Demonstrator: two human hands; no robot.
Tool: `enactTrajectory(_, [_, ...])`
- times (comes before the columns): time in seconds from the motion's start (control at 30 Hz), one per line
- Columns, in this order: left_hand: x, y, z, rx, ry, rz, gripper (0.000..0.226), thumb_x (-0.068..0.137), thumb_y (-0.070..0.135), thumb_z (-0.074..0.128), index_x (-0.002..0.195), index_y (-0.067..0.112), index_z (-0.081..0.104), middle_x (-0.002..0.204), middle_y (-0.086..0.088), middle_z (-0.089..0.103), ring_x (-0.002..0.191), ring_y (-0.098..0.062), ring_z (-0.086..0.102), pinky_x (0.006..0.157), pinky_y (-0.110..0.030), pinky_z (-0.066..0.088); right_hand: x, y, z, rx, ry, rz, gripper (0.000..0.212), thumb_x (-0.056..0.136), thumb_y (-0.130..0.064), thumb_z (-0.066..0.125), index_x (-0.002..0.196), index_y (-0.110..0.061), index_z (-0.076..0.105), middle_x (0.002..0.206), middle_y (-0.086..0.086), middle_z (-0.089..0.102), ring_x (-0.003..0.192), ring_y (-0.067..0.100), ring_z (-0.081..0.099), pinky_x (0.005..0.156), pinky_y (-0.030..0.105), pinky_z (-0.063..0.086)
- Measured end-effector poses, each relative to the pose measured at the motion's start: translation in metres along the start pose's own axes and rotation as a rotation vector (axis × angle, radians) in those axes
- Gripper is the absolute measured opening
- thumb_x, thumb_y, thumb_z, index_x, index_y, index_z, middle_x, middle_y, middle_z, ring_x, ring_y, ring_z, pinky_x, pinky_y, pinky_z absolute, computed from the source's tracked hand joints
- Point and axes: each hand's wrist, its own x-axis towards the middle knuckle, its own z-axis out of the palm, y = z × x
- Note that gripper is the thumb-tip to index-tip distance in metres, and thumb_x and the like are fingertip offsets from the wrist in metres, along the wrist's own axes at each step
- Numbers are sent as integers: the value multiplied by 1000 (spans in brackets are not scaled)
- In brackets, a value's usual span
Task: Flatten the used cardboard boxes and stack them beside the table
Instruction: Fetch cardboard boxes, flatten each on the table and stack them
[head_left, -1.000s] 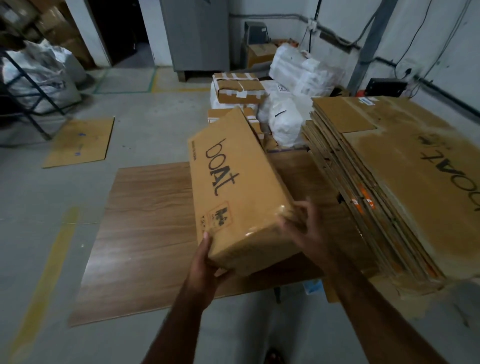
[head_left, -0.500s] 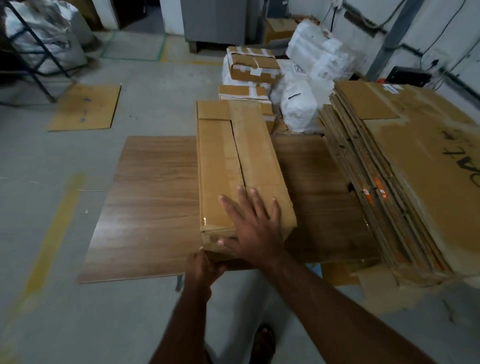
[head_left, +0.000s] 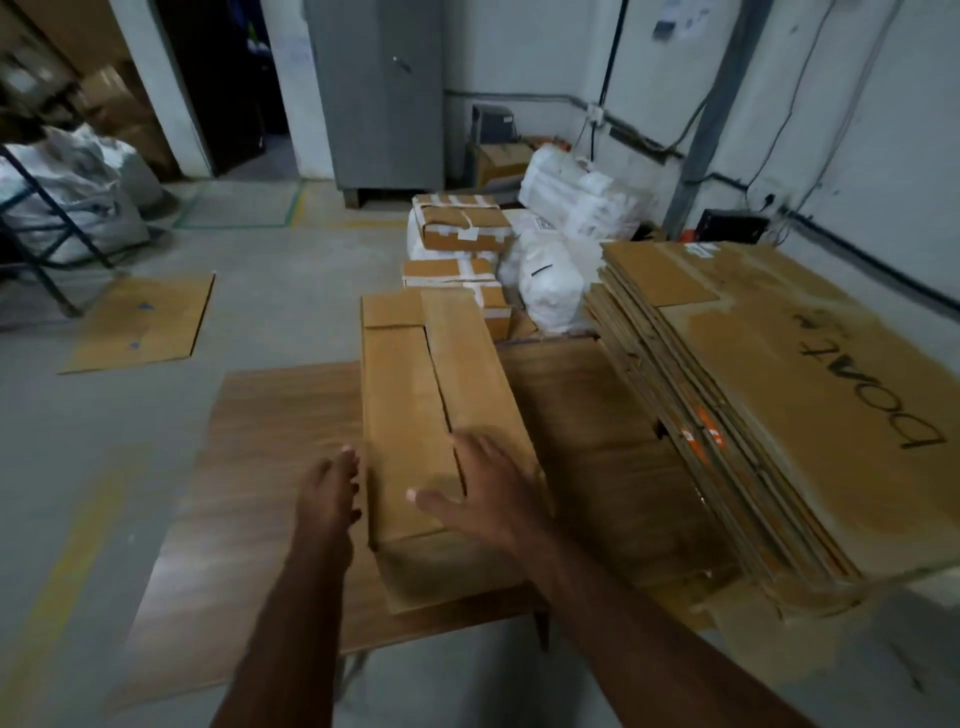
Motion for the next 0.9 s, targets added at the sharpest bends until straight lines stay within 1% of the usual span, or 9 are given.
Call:
enactTrajectory(0.1, [8,40,23,77,-24,136,27,102,31,58,117,9,59,109,-9,60,100,-27,57,70,-34,45,30,16,-35,150,127,114,78,88,-65,64,150,-25,38,153,-2,42,137,25,44,114,52,34])
enactTrajectory(0.2, [22,59,42,180,2,207,26,98,24,65,116,7,56,105,-14,61,83,-20,57,61,-33,54,63,40,-60,224,97,188,75,89,-54,69,149,-19,41,150,3,44,131,25,50,106,43,47])
enactTrajectory(0.33, [56,61,64,412,50,205,80,73,59,76,121,-1,57,110,-29,64,90,-41,66,79,-57,59,101,67,-74,281,-1,237,76,95,-43,69,156,-13,34,156,7,39,137,26,47,95,32,47])
enactTrajectory(0.47, [69,44,78,538,96,167,66,87,43,77,135,8,48,123,-23,58,97,-40,64,85,-59,57,126,79,-66,333,-88,242,54,98,-38,66,145,-15,51,143,7,56,122,23,61,62,18,45])
enactTrajectory(0.53, [69,40,81,561,116,197,83,75,63,79,135,14,49,126,-18,57,104,-37,61,89,-58,56,138,83,-59,375,-96,269,53,94,-39,69,140,-16,55,138,6,59,116,22,63,69,23,54])
enactTrajectory(0.63, [74,43,81,622,85,220,112,52,93,66,139,25,48,137,-13,52,119,-36,55,98,-60,50,151,82,-58,406,-136,313,57,90,-42,71,138,-17,54,136,5,58,114,22,62,85,36,60])
enactTrajectory(0.73, [79,54,77,692,64,263,100,51,97,64,133,41,48,144,-11,47,127,-38,50,103,-66,44,143,72,-65,408,-150,317,68,88,-50,72,142,-16,49,137,4,54,116,22,60,89,38,58])
enactTrajectory(0.8, [86,71,73,772,25,295,90,48,99,62,122,51,47,143,-7,47,125,-35,51,103,-63,44,126,63,-65,439,-162,288,68,89,-49,72,142,-15,46,137,5,55,114,20,60,91,37,57])
enactTrajectory(0.9, [106,107,71,1036,-156,366,102,36,107,49,122,52,46,138,-4,48,119,-29,53,102,-52,47,88,41,-55,490,-236,284,88,79,-58,75,147,-12,42,142,5,55,120,21,57,95,29,47])
